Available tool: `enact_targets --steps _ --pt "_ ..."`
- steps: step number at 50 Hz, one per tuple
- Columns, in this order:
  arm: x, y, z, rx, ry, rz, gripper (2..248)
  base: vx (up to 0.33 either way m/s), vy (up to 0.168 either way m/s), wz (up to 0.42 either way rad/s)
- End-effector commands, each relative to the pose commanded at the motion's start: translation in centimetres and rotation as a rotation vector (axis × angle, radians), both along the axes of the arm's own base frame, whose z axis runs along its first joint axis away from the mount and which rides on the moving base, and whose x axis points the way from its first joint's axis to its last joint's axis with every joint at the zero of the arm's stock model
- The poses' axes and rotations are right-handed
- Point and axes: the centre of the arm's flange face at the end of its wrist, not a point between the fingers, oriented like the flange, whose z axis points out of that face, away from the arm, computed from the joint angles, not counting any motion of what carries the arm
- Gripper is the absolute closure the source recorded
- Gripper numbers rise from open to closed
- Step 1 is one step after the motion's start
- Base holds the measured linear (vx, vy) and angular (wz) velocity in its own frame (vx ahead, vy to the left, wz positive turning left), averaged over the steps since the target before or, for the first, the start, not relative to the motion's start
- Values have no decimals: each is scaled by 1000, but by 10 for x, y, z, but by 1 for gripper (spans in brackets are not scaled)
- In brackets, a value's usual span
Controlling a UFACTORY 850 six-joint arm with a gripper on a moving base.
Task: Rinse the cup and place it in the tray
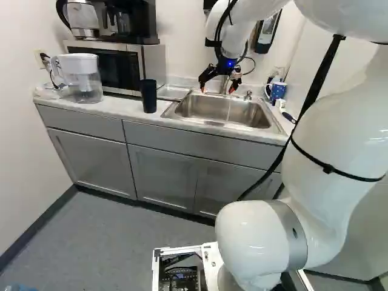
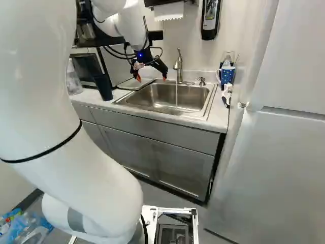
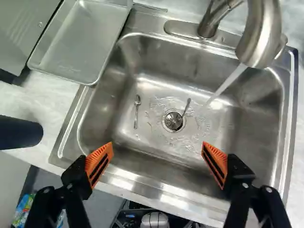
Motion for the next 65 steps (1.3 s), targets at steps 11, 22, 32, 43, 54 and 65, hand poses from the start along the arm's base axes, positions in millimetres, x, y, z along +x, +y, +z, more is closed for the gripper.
enact_targets --steps 11,22,32,43,54,65 --pt "0 19 0 0 0 39 3 0 0 0" --pt "0 38 0 0 0 77 3 0 0 0" --pt "0 56 0 0 0 112 3 0 0 0" --pt "0 75 0 0 0 150 3 0 0 0" --pt "0 95 0 0 0 188 3 0 0 0" --pt "-4 114 0 0 -1 227 3 0 0 0"
